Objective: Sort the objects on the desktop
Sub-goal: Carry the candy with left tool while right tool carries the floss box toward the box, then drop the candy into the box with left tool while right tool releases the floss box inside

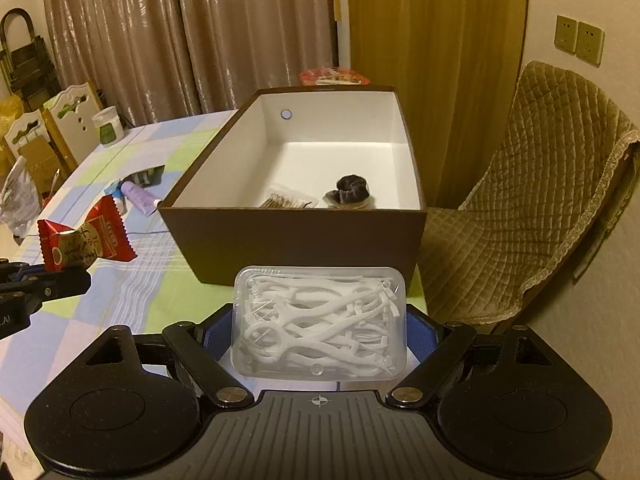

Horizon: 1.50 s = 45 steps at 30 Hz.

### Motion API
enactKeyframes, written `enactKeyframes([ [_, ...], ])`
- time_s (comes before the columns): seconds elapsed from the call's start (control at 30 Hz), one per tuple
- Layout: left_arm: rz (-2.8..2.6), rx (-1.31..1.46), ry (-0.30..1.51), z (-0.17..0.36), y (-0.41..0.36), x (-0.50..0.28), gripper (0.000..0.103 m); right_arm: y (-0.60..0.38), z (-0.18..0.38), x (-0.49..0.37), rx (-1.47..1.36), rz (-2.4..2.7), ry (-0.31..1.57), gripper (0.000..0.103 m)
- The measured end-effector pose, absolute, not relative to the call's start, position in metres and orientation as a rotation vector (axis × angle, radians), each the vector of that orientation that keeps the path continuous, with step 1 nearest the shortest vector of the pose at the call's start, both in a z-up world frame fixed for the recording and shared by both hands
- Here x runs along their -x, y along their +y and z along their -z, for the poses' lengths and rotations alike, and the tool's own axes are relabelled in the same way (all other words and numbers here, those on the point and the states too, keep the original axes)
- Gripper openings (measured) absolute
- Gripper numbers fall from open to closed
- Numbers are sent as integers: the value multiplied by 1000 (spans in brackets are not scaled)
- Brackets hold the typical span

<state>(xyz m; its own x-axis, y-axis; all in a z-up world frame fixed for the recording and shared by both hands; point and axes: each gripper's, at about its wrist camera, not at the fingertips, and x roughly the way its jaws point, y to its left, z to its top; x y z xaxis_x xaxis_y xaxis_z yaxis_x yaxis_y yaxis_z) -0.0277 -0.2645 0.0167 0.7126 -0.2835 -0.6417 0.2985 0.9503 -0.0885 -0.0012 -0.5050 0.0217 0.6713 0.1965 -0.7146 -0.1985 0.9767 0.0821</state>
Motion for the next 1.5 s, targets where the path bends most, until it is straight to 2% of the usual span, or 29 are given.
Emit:
enactKeyframes([
  [0.37, 398, -42, 640, -33, -254, 12, 6, -490, -48, 1, 2, -183, 724, 85],
  [0.73, 465, -55, 636, -45, -284, -88, 6, -492, -79, -68, 66, -202, 638, 85],
  [1.1, 477, -89, 759, -4, -323, -180, 6, -493, -41, -181, 145, -309, 739, 85],
  [1.5, 430, -66, 774, 2, -306, -199, 9, -472, -2, -239, 255, -405, 898, 85],
])
